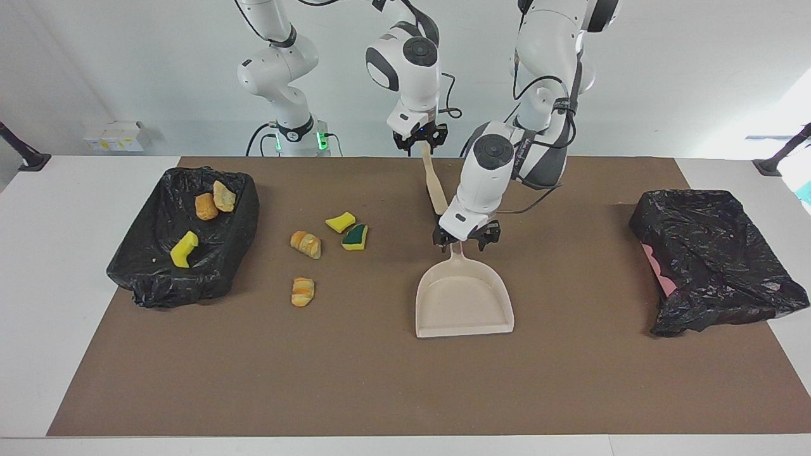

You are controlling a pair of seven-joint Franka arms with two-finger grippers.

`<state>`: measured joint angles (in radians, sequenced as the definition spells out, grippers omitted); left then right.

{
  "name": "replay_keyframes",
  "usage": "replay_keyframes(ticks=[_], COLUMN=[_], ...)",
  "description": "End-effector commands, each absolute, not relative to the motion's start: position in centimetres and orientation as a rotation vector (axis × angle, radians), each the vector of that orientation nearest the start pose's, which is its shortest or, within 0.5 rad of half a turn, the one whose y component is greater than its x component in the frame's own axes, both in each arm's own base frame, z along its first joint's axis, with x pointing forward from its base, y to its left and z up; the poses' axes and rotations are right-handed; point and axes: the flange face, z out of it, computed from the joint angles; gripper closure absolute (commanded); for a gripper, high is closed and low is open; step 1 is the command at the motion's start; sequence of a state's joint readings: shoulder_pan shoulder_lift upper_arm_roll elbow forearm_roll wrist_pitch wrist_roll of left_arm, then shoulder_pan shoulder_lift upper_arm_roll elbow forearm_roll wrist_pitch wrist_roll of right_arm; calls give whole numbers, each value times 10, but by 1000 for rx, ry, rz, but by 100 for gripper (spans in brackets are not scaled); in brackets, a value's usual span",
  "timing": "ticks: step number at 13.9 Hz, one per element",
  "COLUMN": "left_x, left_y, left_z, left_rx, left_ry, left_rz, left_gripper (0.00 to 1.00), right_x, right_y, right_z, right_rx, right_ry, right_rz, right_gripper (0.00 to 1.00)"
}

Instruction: Sweep and dump trash in bin

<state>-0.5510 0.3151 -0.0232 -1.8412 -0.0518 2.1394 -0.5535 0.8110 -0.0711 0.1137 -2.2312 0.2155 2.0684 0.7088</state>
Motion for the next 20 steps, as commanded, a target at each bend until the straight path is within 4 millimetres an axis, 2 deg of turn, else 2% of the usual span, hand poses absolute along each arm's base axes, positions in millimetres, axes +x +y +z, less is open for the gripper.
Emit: replay_keyframes(ticks=[1, 2, 3, 4, 6, 7, 8, 9, 10, 12, 14, 16, 18, 20], left_x=[521, 521, 521, 521, 526, 530, 536, 543, 549, 546, 550, 555, 559, 564], left_y=[-339, -339, -339, -339, -331, -324, -315, -307, -295, -272, -233, -188, -147, -118], left_z=[357, 358, 358, 362, 372, 386, 395, 403, 415, 444, 465, 480, 484, 482], left_rx=[-3176, -3175, -3173, -3171, -3168, -3169, -3167, -3166, -3169, -3173, -3161, -3128, -3078, -3005], left_ry=[-41, -33, -33, -32, -42, -53, -59, -67, -57, 65, 278, 555, 831, 1100], left_rz=[56, 58, 64, 69, 78, 68, 70, 74, 66, 63, 89, 131, 179, 188], left_gripper=[37, 62, 96, 100, 100, 100, 100, 100, 100, 100, 100, 100, 100, 100], right_x=[271, 271, 270, 269, 266, 265, 264, 258, 258, 259, 263, 275, 304, 332], right_y=[426, 428, 429, 428, 425, 424, 425, 430, 432, 432, 430, 423, 398, 364], right_z=[355, 348, 347, 347, 345, 344, 344, 345, 346, 345, 347, 365, 381, 397], right_rx=[-3054, -3052, -3053, -3053, -3059, -3059, -3058, -3054, -3054, -3059, -3059, -3039, -3041, -3054], right_ry=[-212, -211, -213, -216, -222, -231, -240, -268, -264, -247, -243, -194, -87, 20], right_rz=[296, 289, 290, 290, 297, 298, 298, 294, 293, 301, 302, 259, 226, 223], right_gripper=[45, 47, 49, 50, 53, 66, 91, 100, 100, 100, 100, 100, 100, 100])
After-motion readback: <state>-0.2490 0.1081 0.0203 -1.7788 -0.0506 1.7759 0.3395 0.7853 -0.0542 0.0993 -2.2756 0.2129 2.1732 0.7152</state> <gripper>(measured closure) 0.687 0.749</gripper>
